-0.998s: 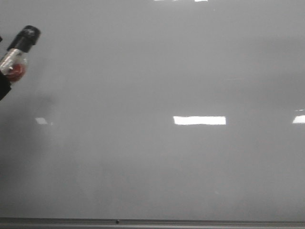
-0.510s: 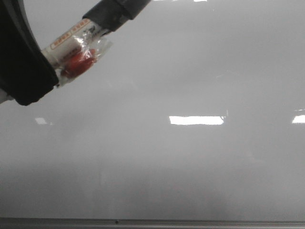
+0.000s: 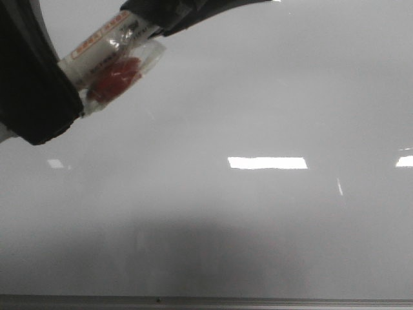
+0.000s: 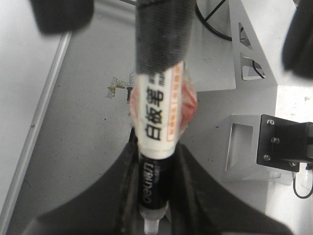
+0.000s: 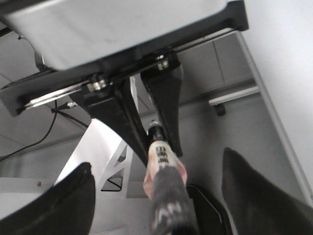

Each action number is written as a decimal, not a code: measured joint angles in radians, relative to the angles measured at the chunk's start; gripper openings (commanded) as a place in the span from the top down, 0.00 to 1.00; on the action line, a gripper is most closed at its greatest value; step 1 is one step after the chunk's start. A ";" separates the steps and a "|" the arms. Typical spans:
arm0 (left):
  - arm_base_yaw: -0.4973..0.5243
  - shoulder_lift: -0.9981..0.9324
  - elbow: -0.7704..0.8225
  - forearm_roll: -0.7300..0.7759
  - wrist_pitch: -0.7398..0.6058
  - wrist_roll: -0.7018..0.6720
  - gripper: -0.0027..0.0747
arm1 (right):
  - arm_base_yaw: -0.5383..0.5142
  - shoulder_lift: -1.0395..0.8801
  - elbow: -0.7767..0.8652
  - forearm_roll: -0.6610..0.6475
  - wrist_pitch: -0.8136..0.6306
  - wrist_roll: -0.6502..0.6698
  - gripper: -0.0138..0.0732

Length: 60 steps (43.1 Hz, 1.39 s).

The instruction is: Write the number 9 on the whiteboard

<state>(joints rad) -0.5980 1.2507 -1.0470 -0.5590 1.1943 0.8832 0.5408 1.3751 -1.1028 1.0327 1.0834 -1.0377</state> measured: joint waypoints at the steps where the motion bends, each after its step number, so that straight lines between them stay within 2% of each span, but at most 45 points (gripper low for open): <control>1: 0.000 0.000 0.000 0.000 0.000 0.002 0.93 | 0.005 0.006 -0.003 0.002 0.000 0.000 0.27; 8: 0.000 0.000 0.000 0.000 -0.006 0.002 0.93 | 0.024 0.047 -0.008 0.011 0.012 0.000 0.55; 17: -0.002 0.000 0.000 -0.009 0.003 0.005 0.88 | 0.024 0.050 -0.008 -0.007 0.019 -0.002 0.81; 21: -0.002 -0.002 0.000 -0.009 0.003 0.005 0.74 | 0.024 0.050 -0.010 -0.007 0.019 -0.002 0.93; 27: -0.002 -0.004 0.000 -0.007 -0.007 0.005 0.40 | 0.024 0.050 -0.010 -0.007 0.025 -0.002 0.91; 29: -0.002 -0.004 0.000 -0.007 -0.019 0.005 0.33 | 0.024 0.050 -0.010 -0.009 0.027 -0.002 0.91; 32: -0.002 -0.008 -0.002 -0.009 -0.040 0.005 0.29 | 0.014 0.050 -0.010 -0.017 0.034 -0.002 0.91; 37: 0.000 -0.010 -0.002 -0.009 -0.048 0.005 0.32 | -0.047 0.045 0.005 -0.029 0.069 -0.002 0.91; 41: 0.023 -0.023 -0.002 -0.007 -0.050 0.005 0.39 | -0.107 0.027 0.052 -0.038 0.084 -0.002 0.91; 49: 0.147 -0.132 0.054 -0.015 -0.087 0.005 0.65 | -0.222 -0.067 0.193 -0.044 0.014 -0.002 0.91; 57: 0.259 -0.341 0.225 -0.113 -0.181 0.084 0.97 | -0.245 -0.140 0.276 0.043 -0.186 -0.004 0.91; 60: 0.273 -0.422 0.298 -0.159 -0.221 0.118 0.99 | -0.245 -0.141 0.281 0.109 -0.241 -0.023 0.91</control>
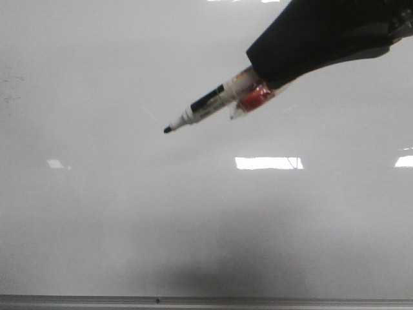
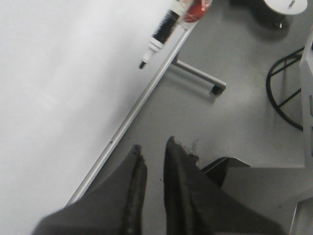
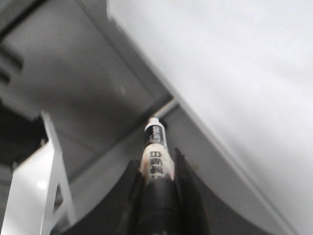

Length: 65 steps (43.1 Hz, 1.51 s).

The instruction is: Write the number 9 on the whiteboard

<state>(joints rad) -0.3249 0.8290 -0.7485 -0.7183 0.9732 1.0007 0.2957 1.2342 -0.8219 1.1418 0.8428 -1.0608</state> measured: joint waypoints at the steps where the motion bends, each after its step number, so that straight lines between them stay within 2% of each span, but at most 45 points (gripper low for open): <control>1: 0.003 -0.028 0.018 -0.016 -0.013 0.006 0.99 | 0.000 0.000 0.000 0.021 -0.012 -0.018 0.91; 9: 0.004 -0.178 0.127 -0.059 -0.114 0.023 0.99 | 0.000 0.015 0.000 0.269 -0.102 -0.226 0.91; 15: 0.004 -0.209 0.139 -0.067 -0.135 0.025 0.99 | 0.000 0.048 0.000 0.364 -0.287 -0.295 0.91; 19: 0.004 -0.209 0.140 -0.066 -0.138 0.025 0.99 | 0.000 0.078 0.000 0.380 -0.355 -0.318 0.91; 35: 0.004 -0.209 0.140 -0.066 -0.149 0.025 0.99 | 0.000 0.210 -0.042 0.393 -0.458 -0.344 0.91; 46: 0.004 -0.209 0.140 -0.066 -0.149 0.025 0.99 | 0.000 0.284 -0.127 0.407 -0.439 -0.344 0.91; 55: 0.004 -0.209 0.140 -0.066 -0.149 0.025 0.99 | 0.044 0.378 -0.220 0.410 -0.389 -0.344 0.91; 65: 0.004 -0.209 0.140 -0.066 -0.149 0.025 0.99 | 0.067 0.409 -0.161 0.411 -0.378 -0.344 0.91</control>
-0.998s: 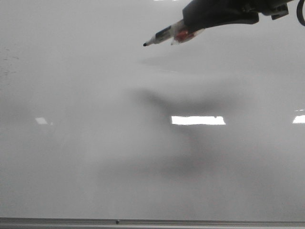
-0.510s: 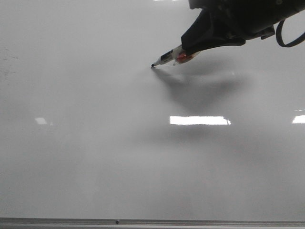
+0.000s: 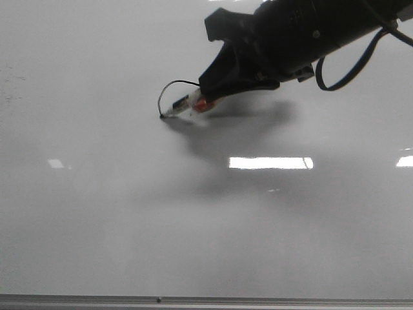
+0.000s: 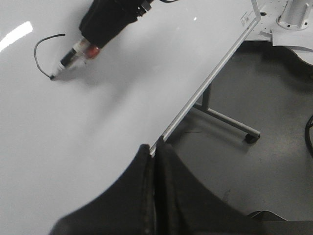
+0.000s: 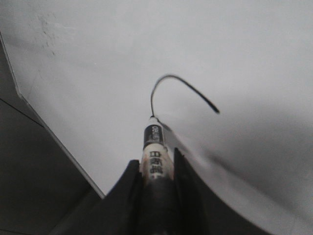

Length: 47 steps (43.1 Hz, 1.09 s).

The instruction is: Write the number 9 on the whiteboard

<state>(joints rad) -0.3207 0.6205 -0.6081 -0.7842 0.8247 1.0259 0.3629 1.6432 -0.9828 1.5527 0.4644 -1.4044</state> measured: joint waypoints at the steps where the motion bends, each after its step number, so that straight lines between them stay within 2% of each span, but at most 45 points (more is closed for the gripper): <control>1: 0.000 0.000 0.000 0.000 0.000 0.000 0.99 | -0.003 -0.003 0.012 0.000 -0.002 0.000 0.91; 7: 0.000 0.000 0.000 0.000 0.000 0.000 0.99 | -0.042 -0.056 0.067 0.000 -0.013 0.000 0.91; 16: 0.000 0.000 0.000 0.000 0.000 0.000 0.99 | -0.104 -0.130 0.048 0.000 -0.025 0.000 0.91; 24: 0.000 0.000 0.000 0.000 0.000 0.000 0.99 | -0.108 -0.128 0.058 -0.004 -0.019 0.000 0.91; 34: 0.000 0.000 0.000 0.000 0.000 0.000 0.99 | -0.076 -0.054 0.203 -0.022 -0.005 0.000 0.91; 40: 0.000 0.000 0.000 0.000 0.000 0.000 0.99 | -0.074 -0.045 0.227 -0.035 0.011 0.000 0.91; 44: 0.000 0.000 0.000 -0.007 0.000 0.000 0.99 | -0.078 -0.093 0.223 -0.040 0.082 -0.003 0.91; 47: 0.000 0.000 0.000 -0.029 0.000 0.000 0.99 | -0.078 -0.151 0.197 -0.074 0.190 -0.006 0.91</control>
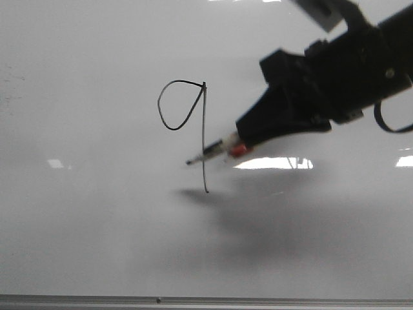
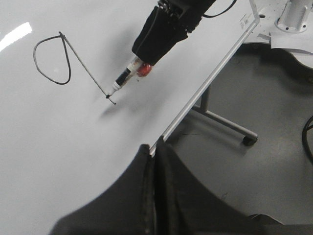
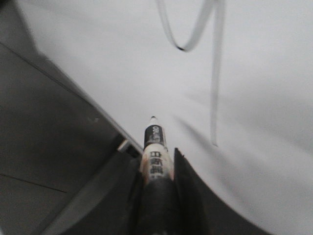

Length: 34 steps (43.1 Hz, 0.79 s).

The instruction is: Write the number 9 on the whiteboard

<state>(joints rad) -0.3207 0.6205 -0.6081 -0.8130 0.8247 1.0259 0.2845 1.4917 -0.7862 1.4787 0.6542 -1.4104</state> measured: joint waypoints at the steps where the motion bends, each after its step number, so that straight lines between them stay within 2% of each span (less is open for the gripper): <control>1: 0.000 0.000 0.000 -0.011 0.000 0.000 0.99 | 0.000 -0.016 -0.010 -0.015 0.027 0.000 0.91; 5: 0.000 0.002 -0.005 -0.029 0.013 0.000 0.96 | 0.004 -0.079 -0.063 -0.122 0.132 -0.004 0.91; 7: 0.000 0.015 -0.020 -0.029 0.036 0.000 0.90 | 0.016 -0.101 -0.090 -0.190 0.166 -0.003 0.91; 13: 0.000 0.094 -0.095 -0.018 0.134 0.009 0.57 | 0.107 -0.127 -0.170 -0.388 0.239 -0.003 0.91; 15: 0.000 0.128 -0.122 -0.016 0.164 0.033 0.50 | 0.145 -0.128 -0.189 -0.421 0.263 -0.003 0.91; 19: -0.015 0.186 -0.162 -0.014 0.199 0.085 0.51 | 0.212 -0.128 -0.221 -0.449 0.283 -0.003 0.91; 26: -0.117 0.248 -0.177 0.036 0.175 0.159 0.52 | 0.306 -0.128 -0.278 -0.455 0.310 0.017 0.91; 34: -0.178 0.268 -0.177 0.090 0.151 0.165 0.53 | 0.347 -0.128 -0.316 -0.458 0.354 0.043 0.91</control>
<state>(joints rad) -0.4986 0.8884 -0.7851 -0.7233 0.9752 1.1908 0.6320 1.3634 -1.1023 1.0208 1.0079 -1.3671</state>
